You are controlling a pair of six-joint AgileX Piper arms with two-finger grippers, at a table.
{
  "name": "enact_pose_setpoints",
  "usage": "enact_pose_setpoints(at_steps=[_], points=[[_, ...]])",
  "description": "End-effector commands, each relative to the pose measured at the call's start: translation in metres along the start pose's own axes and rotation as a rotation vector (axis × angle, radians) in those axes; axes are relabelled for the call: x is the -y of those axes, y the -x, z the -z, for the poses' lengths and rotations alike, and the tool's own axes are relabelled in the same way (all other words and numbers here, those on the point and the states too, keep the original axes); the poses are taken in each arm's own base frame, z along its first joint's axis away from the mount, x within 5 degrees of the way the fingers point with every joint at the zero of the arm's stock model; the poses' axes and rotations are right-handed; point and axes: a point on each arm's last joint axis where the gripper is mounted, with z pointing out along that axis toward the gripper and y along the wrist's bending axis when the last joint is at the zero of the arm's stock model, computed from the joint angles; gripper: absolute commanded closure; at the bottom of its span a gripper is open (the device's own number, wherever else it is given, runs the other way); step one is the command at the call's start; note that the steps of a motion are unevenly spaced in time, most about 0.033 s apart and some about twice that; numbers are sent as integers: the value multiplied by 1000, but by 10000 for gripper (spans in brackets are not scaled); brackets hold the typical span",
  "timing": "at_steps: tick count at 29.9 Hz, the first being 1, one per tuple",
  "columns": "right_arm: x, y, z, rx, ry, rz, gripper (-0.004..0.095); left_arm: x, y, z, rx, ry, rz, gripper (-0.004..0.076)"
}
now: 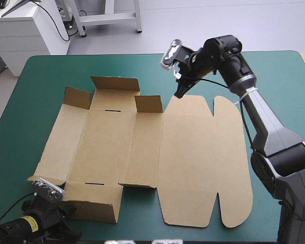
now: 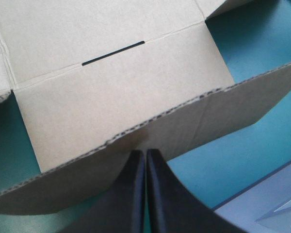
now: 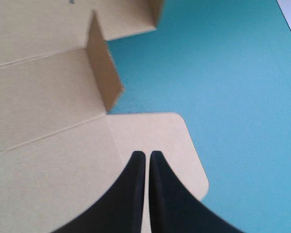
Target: Fold the box
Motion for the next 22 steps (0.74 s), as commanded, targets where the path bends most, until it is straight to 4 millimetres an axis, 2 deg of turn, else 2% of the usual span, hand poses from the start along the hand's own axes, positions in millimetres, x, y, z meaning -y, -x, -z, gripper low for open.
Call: enact_pose_setpoints(at_steps=[1, 7, 10, 17, 22], points=[[24, -12, 54, 37, -158, -217, 927, 1, 9, 5, 57, -12, 3, 731], [51, -38, 85, 63, -244, -468, 927, 1, 9, 5, 57, -12, 3, 731], [54, -45, 102, 81, -273, -512, 927, 1, 9, 5, 57, -12, 3, 731], [29, -63, 118, 28, -244, -508, 927, 1, 9, 5, 57, -12, 3, 731], [6, -94, 118, -106, -249, -497, 927, 2, 9, 5, 57, -14, 4, 731]])
